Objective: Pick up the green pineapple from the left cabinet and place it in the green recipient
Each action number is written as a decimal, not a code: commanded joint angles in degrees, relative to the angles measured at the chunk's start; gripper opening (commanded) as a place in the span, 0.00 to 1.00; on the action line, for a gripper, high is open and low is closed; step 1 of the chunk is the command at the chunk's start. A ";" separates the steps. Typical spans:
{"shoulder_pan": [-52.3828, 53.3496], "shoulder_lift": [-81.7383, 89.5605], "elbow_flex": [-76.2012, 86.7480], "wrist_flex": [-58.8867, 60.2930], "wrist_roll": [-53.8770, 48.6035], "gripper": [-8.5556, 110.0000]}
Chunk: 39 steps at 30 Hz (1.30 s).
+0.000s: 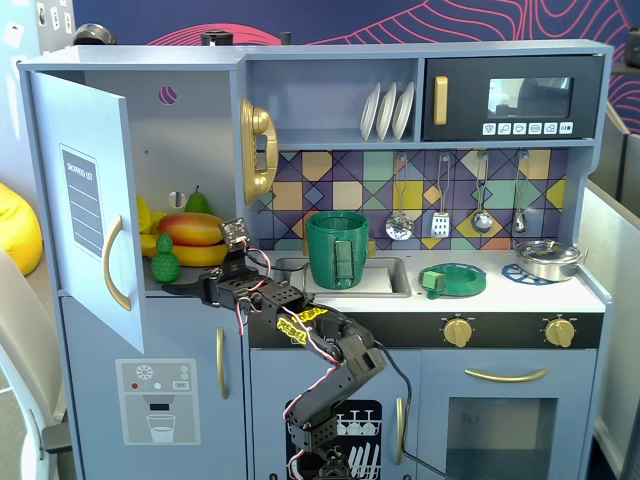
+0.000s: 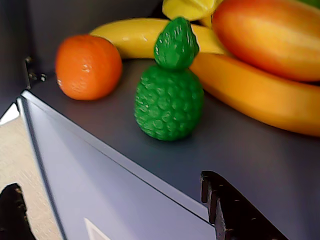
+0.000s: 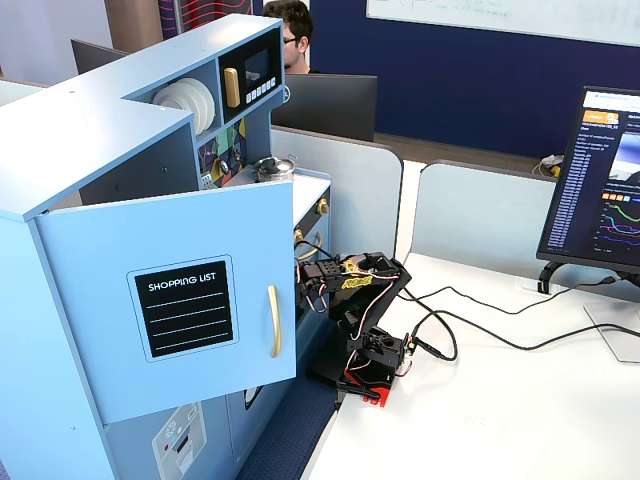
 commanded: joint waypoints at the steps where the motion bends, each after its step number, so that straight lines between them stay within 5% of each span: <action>1: 1.41 -2.64 -4.66 -3.87 0.62 0.43; 39: 2.81 -34.63 -30.15 -14.59 -2.37 0.42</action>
